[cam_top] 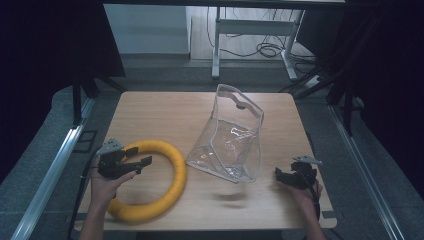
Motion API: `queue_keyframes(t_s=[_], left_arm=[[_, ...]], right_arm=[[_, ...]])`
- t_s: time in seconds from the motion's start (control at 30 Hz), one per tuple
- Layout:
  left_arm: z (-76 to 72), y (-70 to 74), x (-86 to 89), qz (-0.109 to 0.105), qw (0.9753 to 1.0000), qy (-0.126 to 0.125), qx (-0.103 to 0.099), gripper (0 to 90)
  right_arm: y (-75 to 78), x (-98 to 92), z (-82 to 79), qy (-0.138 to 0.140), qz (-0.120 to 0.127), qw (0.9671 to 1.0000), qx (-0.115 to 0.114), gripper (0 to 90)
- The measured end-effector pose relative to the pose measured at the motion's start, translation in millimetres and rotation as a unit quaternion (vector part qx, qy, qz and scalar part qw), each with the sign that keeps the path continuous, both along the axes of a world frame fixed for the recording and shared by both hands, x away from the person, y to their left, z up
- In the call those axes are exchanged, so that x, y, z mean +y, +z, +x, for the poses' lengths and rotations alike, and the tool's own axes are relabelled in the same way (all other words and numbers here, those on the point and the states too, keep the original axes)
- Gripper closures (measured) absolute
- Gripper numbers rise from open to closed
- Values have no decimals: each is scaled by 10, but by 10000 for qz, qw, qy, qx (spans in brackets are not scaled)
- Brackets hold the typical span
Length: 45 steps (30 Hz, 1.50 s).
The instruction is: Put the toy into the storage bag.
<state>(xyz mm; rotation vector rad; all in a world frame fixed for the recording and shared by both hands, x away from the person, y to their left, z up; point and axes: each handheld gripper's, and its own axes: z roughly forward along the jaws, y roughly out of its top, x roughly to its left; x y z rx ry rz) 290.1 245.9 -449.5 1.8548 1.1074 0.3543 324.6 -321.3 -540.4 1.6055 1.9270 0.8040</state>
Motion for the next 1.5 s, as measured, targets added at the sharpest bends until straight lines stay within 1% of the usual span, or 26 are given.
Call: queue_keyframes(t_s=[0.27, 0.33, 0.43, 0.47, 0.5, 0.53, 0.57, 0.6, 0.7, 0.8, 0.83, 0.87, 0.9, 0.93, 0.97, 1.03, 1.1, 1.2, 1.3, 1.33, 1.37, 1.4, 1.5], left_arm=[[-2, 12, 13, 30, 9999, 94, -54, 307], [5, 11, 13, 28, 9999, 110, -25, 310], [-10, 9, 1, 70, 9999, 90, 3, 312], [-53, 21, -17, 117, 9999, 57, 4, 312], [-53, 21, -17, 117, 9999, 57, 4, 312], [-77, 35, -19, 126, 9999, 22, 0, 312], [-125, 76, -23, 211, 9998, -9, -32, 312], [-149, 99, -26, 226, 9997, -42, -39, 313], [-211, 153, -40, 206, 9994, -286, 15, 311], [-277, 186, -79, 273, 9983, -503, 67, 310], [-277, 186, -79, 273, 9983, -503, 67, 310], [-319, 200, -102, 225, 9974, -668, 114, 310], [-338, 206, -110, 200, 9970, -737, 137, 310], [-338, 206, -110, 200, 9970, -737, 137, 310], [-370, 213, -122, 181, 9964, -810, 172, 310], [-383, 215, -126, 183, 9961, -839, 194, 310], [-414, 214, -140, 211, 9952, -921, 251, 310], [-432, 192, -167, 327, 9928, -1077, 405, 306], [-448, 140, -220, 457, 9901, -1210, 545, 304], [-448, 140, -220, 457, 9901, -1210, 545, 303], [-457, 120, -241, 500, 9893, -1245, 582, 303], [-476, 78, -281, 530, 9879, -1304, 651, 303], [-503, 25, -333, 575, 9854, -1409, 766, 303]], right_arm=[[3, 0, -10, 1, 11, 10000, -22, 119], [4, 0, -11, 16, 19, 10000, -31, 127], [5, 2, -13, 34, 20, 10000, -37, 134], [5, 2, -13, 37, 22, 10000, -38, 135], [4, 2, -13, 42, 17, 10000, -42, 136], [4, 2, -13, 42, 17, 10000, -42, 136], [4, 3, -14, 42, 17, 10000, -43, 137], [4, 2, -14, 43, 16, 10000, -43, 138], [5, 3, -15, 34, 25, 10000, -38, 138], [5, 4, -15, 32, 29, 10000, -37, 138], [5, 4, -15, 32, 28, 10000, -39, 138], [6, 4, -15, 34, 31, 10000, -37, 138], [6, 4, -15, 32, 31, 10000, -38, 138], [5, 4, -16, 32, 32, 10000, -38, 138], [5, 4, -16, 31, 32, 10000, -38, 138], [5, 4, -16, 31, 32, 10000, -38, 138], [5, 3, -16, 27, 28, 10000, -40, 140], [6, 3, -17, 26, 31, 10000, -40, 141], [6, 3, -17, 26, 33, 10000, -41, 142], [6, 3, -17, 25, 32, 10000, -41, 142], [6, 3, -17, 25, 32, 10000, -41, 142], [6, 3, -17, 18, 36, 10000, -42, 143], [6, 3, -18, 17, 37, 10000, -43, 144]])
